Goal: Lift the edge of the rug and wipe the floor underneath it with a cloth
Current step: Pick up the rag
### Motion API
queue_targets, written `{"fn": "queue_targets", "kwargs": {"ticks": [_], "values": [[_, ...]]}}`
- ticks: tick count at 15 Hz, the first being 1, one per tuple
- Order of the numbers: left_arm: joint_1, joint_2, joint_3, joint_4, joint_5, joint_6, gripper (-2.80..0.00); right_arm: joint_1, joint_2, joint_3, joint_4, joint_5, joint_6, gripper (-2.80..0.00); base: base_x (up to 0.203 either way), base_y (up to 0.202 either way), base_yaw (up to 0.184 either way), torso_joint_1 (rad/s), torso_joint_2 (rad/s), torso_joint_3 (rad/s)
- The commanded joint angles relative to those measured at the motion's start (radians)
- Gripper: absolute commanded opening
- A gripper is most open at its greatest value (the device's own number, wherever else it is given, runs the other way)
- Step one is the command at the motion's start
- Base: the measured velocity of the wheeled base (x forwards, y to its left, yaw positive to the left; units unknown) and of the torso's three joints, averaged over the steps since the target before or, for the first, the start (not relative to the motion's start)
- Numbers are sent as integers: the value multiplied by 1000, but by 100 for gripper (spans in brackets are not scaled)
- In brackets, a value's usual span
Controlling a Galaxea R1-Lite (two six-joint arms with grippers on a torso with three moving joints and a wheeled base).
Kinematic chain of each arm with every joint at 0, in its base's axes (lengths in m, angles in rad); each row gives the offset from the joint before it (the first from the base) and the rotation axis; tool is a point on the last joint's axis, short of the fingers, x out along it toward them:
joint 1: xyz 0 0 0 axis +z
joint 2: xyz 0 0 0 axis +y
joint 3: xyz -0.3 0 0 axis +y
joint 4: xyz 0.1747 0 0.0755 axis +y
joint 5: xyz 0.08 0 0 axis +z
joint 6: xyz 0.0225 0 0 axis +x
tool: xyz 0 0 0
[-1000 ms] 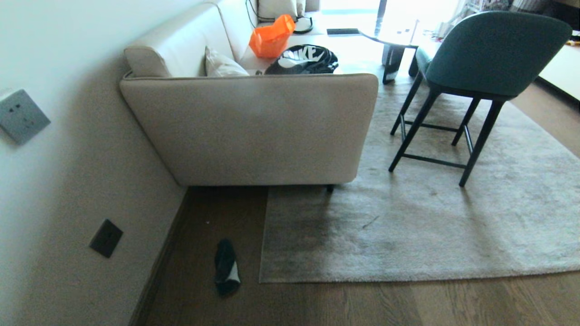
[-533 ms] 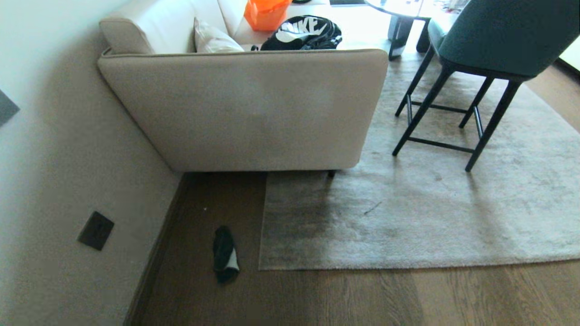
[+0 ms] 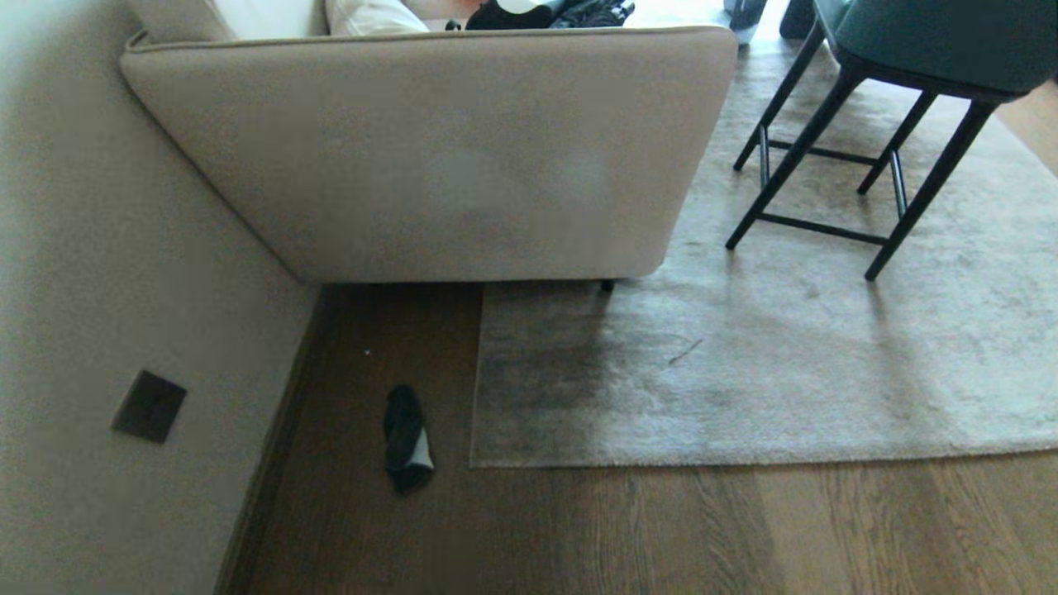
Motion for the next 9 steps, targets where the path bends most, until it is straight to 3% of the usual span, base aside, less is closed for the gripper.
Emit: {"fn": "queue_targets", "kwargs": {"ticks": [1,9], "values": [[0,0,0,1,0,0,-280,1,1,0,0,0,0,-280,0,0,0,2,7,-198],[0,0,0,1,0,0,-280,1,0,0,0,0,0,-280,0,0,0,0,1,-196]]}}
